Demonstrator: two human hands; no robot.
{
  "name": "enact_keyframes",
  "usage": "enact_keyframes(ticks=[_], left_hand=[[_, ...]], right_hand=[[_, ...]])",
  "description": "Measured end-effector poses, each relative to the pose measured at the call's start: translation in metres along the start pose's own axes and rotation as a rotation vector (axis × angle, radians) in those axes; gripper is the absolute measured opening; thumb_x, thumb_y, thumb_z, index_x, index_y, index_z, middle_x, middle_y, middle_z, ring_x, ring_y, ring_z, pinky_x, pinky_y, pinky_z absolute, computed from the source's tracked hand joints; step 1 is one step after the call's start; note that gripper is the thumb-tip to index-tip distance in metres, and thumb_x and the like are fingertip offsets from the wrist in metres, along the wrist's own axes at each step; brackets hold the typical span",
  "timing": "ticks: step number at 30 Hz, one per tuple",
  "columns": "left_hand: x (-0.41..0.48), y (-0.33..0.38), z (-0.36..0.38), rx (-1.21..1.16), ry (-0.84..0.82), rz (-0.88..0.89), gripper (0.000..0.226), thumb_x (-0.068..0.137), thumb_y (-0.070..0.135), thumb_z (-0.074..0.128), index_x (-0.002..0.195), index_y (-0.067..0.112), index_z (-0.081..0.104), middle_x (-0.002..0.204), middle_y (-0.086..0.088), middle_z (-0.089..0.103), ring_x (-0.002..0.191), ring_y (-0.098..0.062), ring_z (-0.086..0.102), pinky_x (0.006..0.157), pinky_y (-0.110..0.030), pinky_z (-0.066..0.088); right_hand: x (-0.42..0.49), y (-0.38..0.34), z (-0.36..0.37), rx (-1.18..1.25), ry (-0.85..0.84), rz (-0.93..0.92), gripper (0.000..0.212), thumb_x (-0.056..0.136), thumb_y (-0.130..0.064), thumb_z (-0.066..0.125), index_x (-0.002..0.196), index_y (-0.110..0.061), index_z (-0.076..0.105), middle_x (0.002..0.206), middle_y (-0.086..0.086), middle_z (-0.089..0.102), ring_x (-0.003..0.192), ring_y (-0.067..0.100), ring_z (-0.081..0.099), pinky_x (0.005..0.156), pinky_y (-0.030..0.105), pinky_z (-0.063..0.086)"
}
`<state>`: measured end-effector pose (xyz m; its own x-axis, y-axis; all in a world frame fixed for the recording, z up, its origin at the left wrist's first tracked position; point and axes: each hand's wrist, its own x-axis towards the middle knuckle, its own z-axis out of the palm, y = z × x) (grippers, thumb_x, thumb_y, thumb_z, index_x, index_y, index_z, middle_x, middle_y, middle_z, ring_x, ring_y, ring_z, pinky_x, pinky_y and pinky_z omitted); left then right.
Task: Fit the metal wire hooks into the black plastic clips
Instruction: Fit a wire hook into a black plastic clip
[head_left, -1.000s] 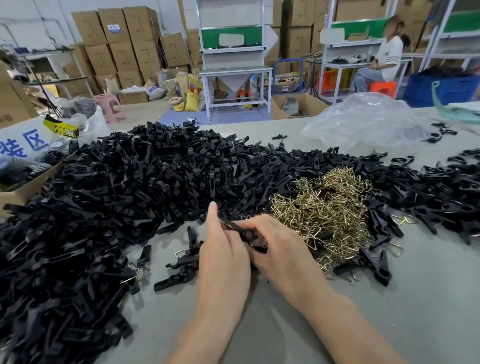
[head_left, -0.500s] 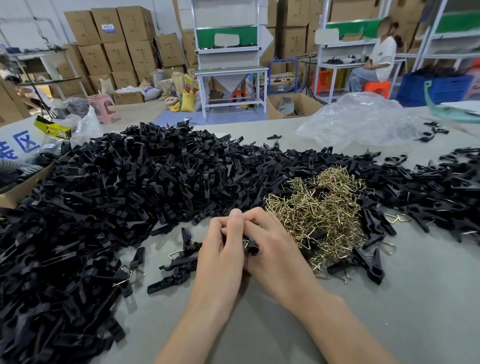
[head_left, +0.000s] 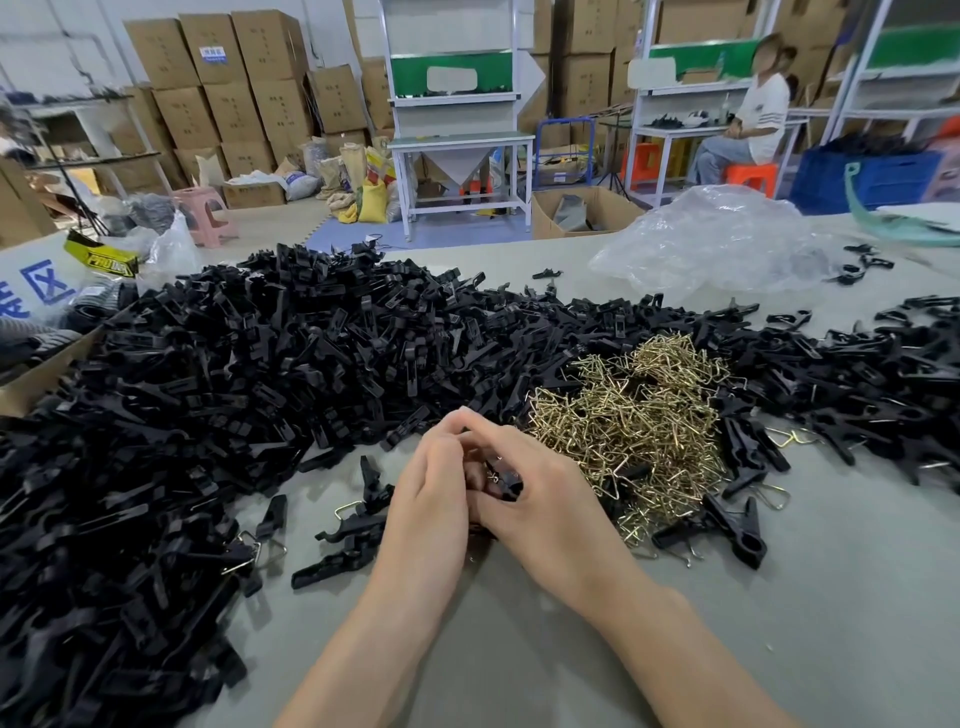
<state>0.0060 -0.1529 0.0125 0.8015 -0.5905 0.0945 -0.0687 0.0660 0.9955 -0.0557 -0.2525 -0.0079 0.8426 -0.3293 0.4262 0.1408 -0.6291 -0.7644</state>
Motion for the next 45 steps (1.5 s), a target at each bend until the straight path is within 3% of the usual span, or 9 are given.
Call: enact_keyframes(ticks=[6, 9, 11, 19, 23, 27, 30, 38, 45], left_hand=[[0.000, -0.002, 0.000, -0.077, -0.015, 0.007, 0.031, 0.100, 0.014, 0.032, 0.091, 0.008, 0.062, 0.069, 0.002, 0.055, 0.065, -0.008, 0.054, 0.053, -0.015, 0.045], [-0.001, -0.002, 0.001, -0.024, 0.020, 0.000, 0.031, 0.103, 0.020, 0.040, 0.095, 0.030, 0.069, 0.077, 0.016, 0.067, 0.072, 0.003, 0.062, 0.063, -0.009, 0.047], [-0.001, -0.005, 0.000, 0.027, 0.048, -0.007, 0.031, 0.103, 0.026, 0.043, 0.118, 0.045, 0.062, 0.101, 0.032, 0.069, 0.095, 0.016, 0.061, 0.082, -0.010, 0.046], [0.000, 0.001, -0.002, -0.235, 0.098, -0.249, 0.034, 0.096, 0.023, 0.046, 0.115, 0.038, 0.069, 0.086, -0.004, 0.077, 0.077, -0.014, 0.071, 0.074, -0.032, 0.053], [0.001, 0.007, -0.001, -0.447, 0.149, -0.366, 0.034, 0.094, 0.042, 0.050, 0.097, 0.025, 0.079, 0.085, -0.005, 0.077, 0.063, -0.018, 0.073, 0.050, -0.028, 0.055], [0.006, 0.005, -0.002, -0.385, 0.167, -0.405, 0.050, 0.101, 0.053, 0.040, 0.105, 0.016, 0.074, 0.084, -0.007, 0.078, 0.058, -0.020, 0.070, 0.054, -0.030, 0.054], [0.005, 0.005, -0.002, -0.390, 0.198, -0.413, 0.051, 0.103, 0.050, 0.039, 0.101, 0.016, 0.077, 0.067, -0.008, 0.067, 0.049, -0.019, 0.062, 0.048, -0.029, 0.050], [0.005, 0.009, -0.008, -0.472, 0.117, -0.408, 0.051, 0.098, 0.056, 0.047, 0.112, 0.012, 0.071, 0.071, -0.009, 0.052, 0.069, -0.025, 0.057, 0.067, -0.039, 0.054], [0.007, 0.010, -0.020, -0.491, -0.037, -0.412, 0.060, 0.094, 0.063, 0.046, 0.115, 0.015, 0.075, 0.116, -0.020, 0.070, 0.096, -0.036, 0.065, 0.084, -0.046, 0.058]], right_hand=[[-0.001, 0.003, -0.001, 0.037, -0.010, 0.047, 0.069, 0.081, -0.033, 0.067, 0.146, -0.041, 0.048, 0.116, -0.016, 0.065, 0.106, 0.008, 0.063, 0.097, 0.032, 0.050], [-0.001, 0.003, -0.001, 0.027, -0.015, 0.040, 0.065, 0.087, -0.016, 0.072, 0.145, -0.036, 0.051, 0.118, -0.014, 0.065, 0.108, 0.008, 0.062, 0.098, 0.031, 0.049], [-0.001, 0.003, -0.001, -0.003, -0.008, 0.002, 0.059, 0.088, -0.015, 0.071, 0.143, -0.030, 0.055, 0.124, -0.016, 0.063, 0.116, 0.003, 0.059, 0.102, 0.026, 0.046], [-0.001, 0.009, 0.003, -0.182, -0.009, -0.075, 0.041, 0.086, -0.022, 0.071, 0.126, -0.029, 0.068, 0.118, -0.021, 0.057, 0.108, 0.006, 0.053, 0.094, 0.027, 0.045], [0.000, 0.005, 0.005, -0.362, 0.006, -0.143, 0.045, 0.088, -0.042, 0.055, 0.128, -0.027, 0.069, 0.120, -0.012, 0.061, 0.103, 0.013, 0.052, 0.094, 0.027, 0.043], [0.000, 0.002, 0.005, -0.447, -0.034, -0.183, 0.044, 0.087, -0.025, 0.064, 0.131, -0.023, 0.067, 0.120, -0.005, 0.061, 0.106, 0.019, 0.055, 0.095, 0.037, 0.047], [-0.003, 0.001, 0.004, -0.332, -0.070, -0.146, 0.050, 0.087, -0.020, 0.070, 0.137, -0.027, 0.063, 0.120, -0.010, 0.056, 0.108, 0.010, 0.051, 0.098, 0.032, 0.044], [-0.004, -0.004, 0.003, -0.047, -0.031, -0.104, 0.032, 0.088, -0.034, 0.076, 0.120, -0.029, 0.071, 0.120, -0.015, 0.058, 0.112, 0.007, 0.057, 0.095, 0.024, 0.046], [-0.004, -0.001, 0.003, -0.086, -0.029, -0.101, 0.027, 0.091, -0.040, 0.072, 0.117, -0.033, 0.069, 0.122, -0.023, 0.051, 0.111, 0.008, 0.053, 0.096, 0.032, 0.047]])
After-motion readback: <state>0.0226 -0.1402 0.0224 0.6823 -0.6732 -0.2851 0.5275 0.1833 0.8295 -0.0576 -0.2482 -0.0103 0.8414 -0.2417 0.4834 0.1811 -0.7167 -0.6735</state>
